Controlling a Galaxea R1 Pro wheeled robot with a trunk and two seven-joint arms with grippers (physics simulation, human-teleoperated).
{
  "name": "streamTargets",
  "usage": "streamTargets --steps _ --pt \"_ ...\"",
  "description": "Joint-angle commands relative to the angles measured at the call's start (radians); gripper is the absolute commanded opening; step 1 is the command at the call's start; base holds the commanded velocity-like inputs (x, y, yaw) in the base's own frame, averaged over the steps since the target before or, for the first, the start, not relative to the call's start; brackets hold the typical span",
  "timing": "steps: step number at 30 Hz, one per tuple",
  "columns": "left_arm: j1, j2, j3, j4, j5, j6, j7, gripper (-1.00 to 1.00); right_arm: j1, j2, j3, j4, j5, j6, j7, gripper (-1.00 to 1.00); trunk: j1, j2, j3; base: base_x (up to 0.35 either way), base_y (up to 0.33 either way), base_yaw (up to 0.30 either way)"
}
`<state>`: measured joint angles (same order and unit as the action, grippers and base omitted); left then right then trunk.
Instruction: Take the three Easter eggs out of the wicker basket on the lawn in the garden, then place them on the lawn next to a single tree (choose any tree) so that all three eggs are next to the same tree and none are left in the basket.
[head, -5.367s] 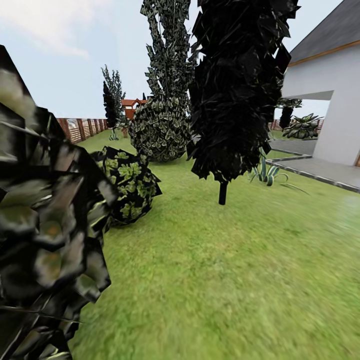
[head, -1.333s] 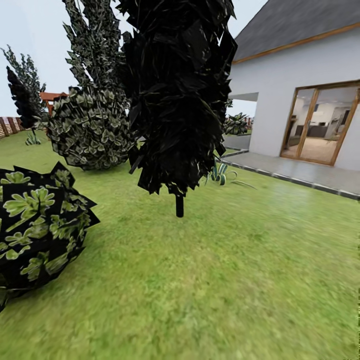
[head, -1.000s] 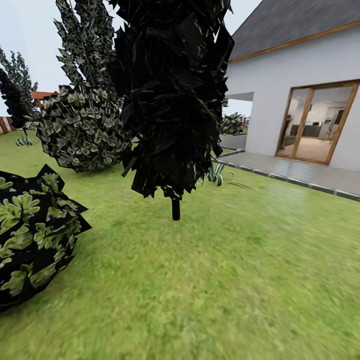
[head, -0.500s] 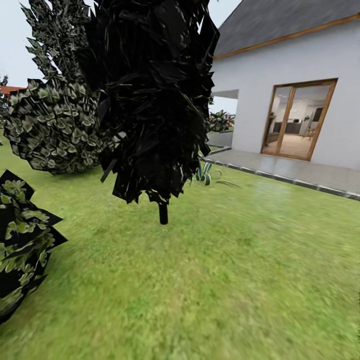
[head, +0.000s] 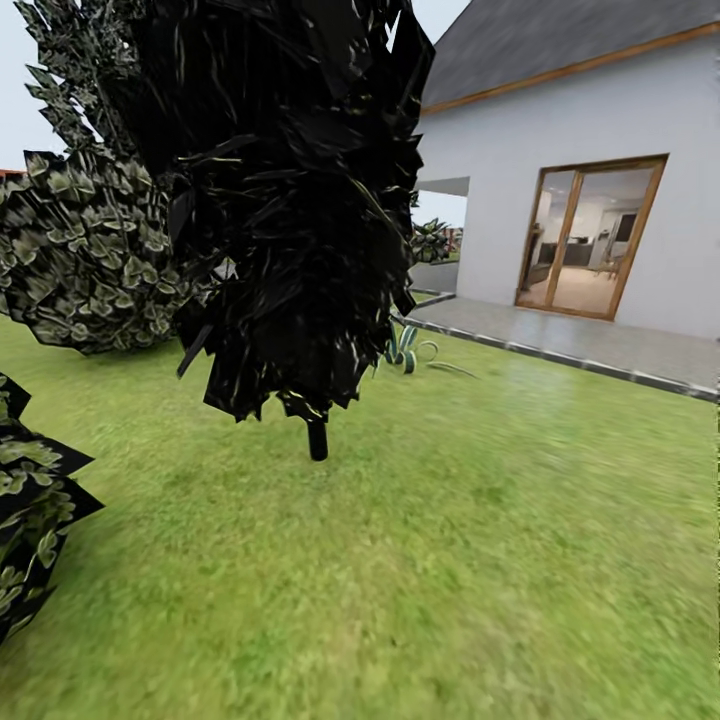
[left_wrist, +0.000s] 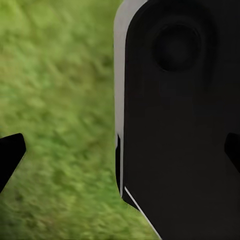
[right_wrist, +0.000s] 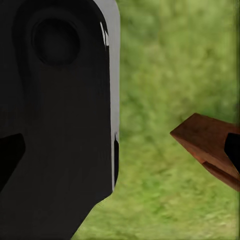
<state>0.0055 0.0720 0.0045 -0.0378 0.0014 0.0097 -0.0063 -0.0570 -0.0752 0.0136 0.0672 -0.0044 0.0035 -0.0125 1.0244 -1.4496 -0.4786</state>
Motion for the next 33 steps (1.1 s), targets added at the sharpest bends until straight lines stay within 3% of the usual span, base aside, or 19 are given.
streamTargets --steps 1,21,33 --pt "0.001 0.0 0.001 -0.002 0.0 0.001 -0.001 1.0 -0.001 0.0 0.002 0.002 0.0 0.0 -0.001 1.0 0.001 0.0 -0.002 0.333 0.0 -0.19" --pt "0.001 0.0 0.002 -0.002 0.0 0.001 -0.001 1.0 -0.001 0.0 -0.006 0.002 -0.006 0.0 -0.001 1.0 0.001 0.0 -0.023 0.332 0.0 -0.231" --pt "0.001 0.0 0.0 -0.001 0.002 -0.002 0.0 1.0 -0.001 0.0 -0.007 0.002 -0.008 0.0 -0.001 1.0 0.001 0.0 -0.037 0.049 0.0 -0.235"
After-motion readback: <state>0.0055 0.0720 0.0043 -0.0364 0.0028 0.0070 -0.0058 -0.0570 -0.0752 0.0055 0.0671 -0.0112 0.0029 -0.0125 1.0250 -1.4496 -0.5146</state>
